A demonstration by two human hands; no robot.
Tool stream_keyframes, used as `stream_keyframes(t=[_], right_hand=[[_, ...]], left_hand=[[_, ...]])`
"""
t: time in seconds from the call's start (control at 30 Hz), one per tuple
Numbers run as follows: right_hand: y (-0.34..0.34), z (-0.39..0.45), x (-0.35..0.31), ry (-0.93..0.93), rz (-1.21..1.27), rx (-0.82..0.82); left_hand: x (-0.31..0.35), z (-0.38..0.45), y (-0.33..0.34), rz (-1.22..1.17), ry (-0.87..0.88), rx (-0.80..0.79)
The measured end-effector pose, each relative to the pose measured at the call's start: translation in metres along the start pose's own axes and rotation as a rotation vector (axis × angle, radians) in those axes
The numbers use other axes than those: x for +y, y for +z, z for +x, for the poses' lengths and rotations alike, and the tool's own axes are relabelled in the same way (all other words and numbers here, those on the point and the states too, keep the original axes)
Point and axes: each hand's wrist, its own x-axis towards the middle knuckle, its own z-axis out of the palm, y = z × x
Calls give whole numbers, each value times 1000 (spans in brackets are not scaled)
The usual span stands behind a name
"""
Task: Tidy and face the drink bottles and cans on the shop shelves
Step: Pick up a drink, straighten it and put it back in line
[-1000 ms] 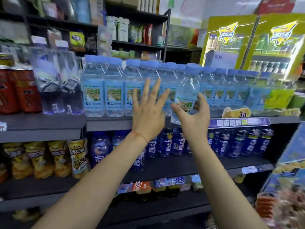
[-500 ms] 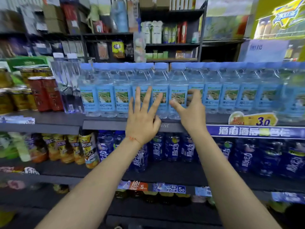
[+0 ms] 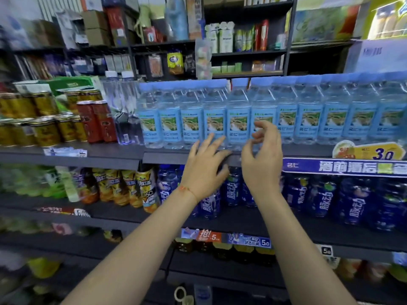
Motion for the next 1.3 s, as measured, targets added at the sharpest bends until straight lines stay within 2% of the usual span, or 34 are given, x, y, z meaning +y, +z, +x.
stream_keyframes(t=[0.07, 0.2, 0.33, 0.6, 0.77, 0.97, 1.17, 1.3], right_hand=[[16, -18, -19, 17, 87, -79], [80, -66, -61, 23, 95, -367], [180, -132, -122, 23, 88, -619], [396, -294, -257, 92, 263, -917], [499, -357, -316, 154, 277, -1131], [628, -417, -358, 208, 314, -1225], [779, -448, -382, 266, 348, -1208], [895, -438, -422, 284, 370, -1207]], left_hand=[[-23, -36, -12, -69, -58, -5], [-101, -107, -47, -187, -264, 50], [-198, -187, -102, -241, -491, -88], [-404, -376, -189, -346, -803, 0], [-500, -460, -231, -408, -967, -113], [-625, -527, -247, -441, -1129, -60], [-766, -547, -243, -459, -1173, -202], [-879, -543, -269, -434, -1216, -291]])
